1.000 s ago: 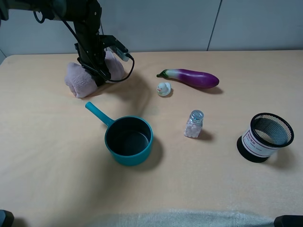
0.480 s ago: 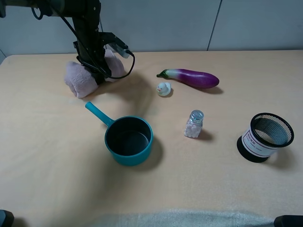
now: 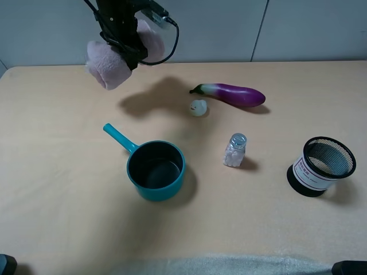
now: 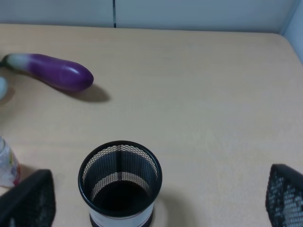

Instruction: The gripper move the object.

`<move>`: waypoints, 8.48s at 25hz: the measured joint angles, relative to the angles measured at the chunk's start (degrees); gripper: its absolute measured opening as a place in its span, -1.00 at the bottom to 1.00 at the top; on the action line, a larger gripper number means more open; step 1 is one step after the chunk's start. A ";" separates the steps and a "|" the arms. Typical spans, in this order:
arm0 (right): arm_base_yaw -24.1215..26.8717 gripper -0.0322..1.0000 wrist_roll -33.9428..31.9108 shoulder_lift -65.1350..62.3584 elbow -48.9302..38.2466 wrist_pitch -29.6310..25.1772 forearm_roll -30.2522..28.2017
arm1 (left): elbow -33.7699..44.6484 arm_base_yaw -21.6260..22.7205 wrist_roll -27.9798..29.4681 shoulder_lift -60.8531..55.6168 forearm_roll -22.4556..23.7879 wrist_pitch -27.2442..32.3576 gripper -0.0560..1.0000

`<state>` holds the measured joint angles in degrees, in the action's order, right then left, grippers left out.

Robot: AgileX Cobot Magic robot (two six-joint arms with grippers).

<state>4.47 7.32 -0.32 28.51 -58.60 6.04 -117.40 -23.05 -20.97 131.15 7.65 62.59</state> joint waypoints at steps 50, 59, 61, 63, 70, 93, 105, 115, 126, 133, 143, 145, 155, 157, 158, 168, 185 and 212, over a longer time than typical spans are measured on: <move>0.00 0.37 0.00 0.00 0.00 0.00 0.00 | -8.85 -30.38 1.67 -2.31 -4.25 4.08 0.06; 0.00 0.37 0.00 0.00 0.00 0.00 0.00 | -9.10 -34.18 1.67 -3.28 -5.70 4.08 0.06; 0.00 0.37 0.00 0.00 0.00 0.00 0.00 | -9.10 -34.52 1.67 -3.28 -5.75 4.08 0.06; 0.00 0.37 0.00 0.00 0.00 0.07 0.00 | -9.10 -34.58 1.67 -3.28 -5.87 4.08 0.06; 0.00 0.37 0.00 0.00 0.00 0.07 0.00 | -9.14 -34.67 1.67 -2.16 -5.75 2.79 0.06; 0.00 0.37 0.00 0.00 0.00 0.02 0.00 | -20.17 -34.63 2.29 8.74 -5.70 -2.43 0.06; 0.00 0.37 0.00 0.00 0.00 0.02 0.04 | -20.17 -32.61 4.06 9.09 1.14 -4.22 0.06; 0.00 0.37 0.00 0.00 0.00 0.08 0.04 | -20.17 -31.47 5.34 9.21 1.33 -4.18 0.05; 0.00 0.37 0.00 0.00 0.00 0.08 0.04 | -20.17 -31.37 5.99 12.74 1.33 -2.80 0.06; 0.00 0.37 0.00 0.00 0.00 0.08 0.04 | -20.17 -31.37 6.76 14.43 1.33 -2.80 0.05; 0.00 0.37 0.00 0.00 0.00 0.02 0.04 | -20.17 -31.37 6.87 17.07 1.33 -2.80 0.05; 0.00 0.37 0.00 0.00 0.00 0.02 0.04 | -20.17 -31.37 6.93 17.70 1.33 -2.80 0.05; 0.00 0.37 0.00 0.00 0.00 0.02 0.04 | -20.17 -31.37 7.50 18.89 1.33 -2.80 0.05; 0.00 0.37 0.00 0.00 0.00 0.02 0.04 | -20.17 -31.37 7.50 18.89 1.33 -2.80 0.05; 0.00 0.37 0.00 0.00 0.00 0.02 0.04 | -20.17 -31.37 7.50 18.89 1.33 -2.80 0.05; 0.00 0.37 0.00 0.00 0.00 0.08 0.04 | -20.17 -31.37 7.73 18.89 1.33 -2.85 0.05; 0.00 0.37 0.00 0.00 0.00 0.08 0.04 | -20.17 -31.37 8.73 18.89 1.33 -2.85 0.53; 0.00 0.37 0.00 0.00 0.00 0.02 0.04 | -21.23 -30.32 9.85 6.22 0.06 4.11 0.54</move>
<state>4.47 7.32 -0.32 28.51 -58.58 6.08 -138.63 -53.37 -11.11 137.37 7.71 66.70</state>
